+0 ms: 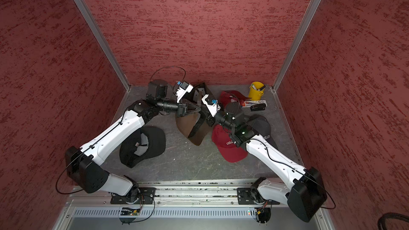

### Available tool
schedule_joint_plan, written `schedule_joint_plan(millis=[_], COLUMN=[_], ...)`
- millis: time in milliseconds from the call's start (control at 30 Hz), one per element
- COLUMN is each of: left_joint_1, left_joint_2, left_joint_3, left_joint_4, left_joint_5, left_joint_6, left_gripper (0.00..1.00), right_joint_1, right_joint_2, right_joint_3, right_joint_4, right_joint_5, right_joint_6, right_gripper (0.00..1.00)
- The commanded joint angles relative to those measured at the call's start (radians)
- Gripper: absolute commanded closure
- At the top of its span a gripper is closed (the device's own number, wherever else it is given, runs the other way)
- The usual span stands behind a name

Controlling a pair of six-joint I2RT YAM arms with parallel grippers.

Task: Open the adjustable buckle of the baseball cap
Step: Pull the adjustable strap on the baseball cap.

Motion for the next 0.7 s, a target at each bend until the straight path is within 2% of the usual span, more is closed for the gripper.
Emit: schedule_joint_plan(millis=[0,200,667], left_joint_1=[-0.002,-0.004,-0.005], left_joint_2=[0.016,0.023,0.035], left_joint_3=[0.032,0.037,0.034], left_joint_4=[-0.005,-0.023,-0.074], left_joint_5=[0.017,0.016,0.008], left_joint_6=[0.021,0.027,0.043], left_gripper=[1.0,1.0,1.0], right_joint_1=[0.008,0.008,0.007], right_joint_2=[-0.033,-0.059,-0.084], right_joint_3=[-0.012,-0.059,-0.04], right_joint_4=[0.106,0.242,0.279], right_joint_5=[0.071,0.151,0.25], right_joint_6=[0.069,0.148,0.199], right_gripper=[0.99,1.0,1.0])
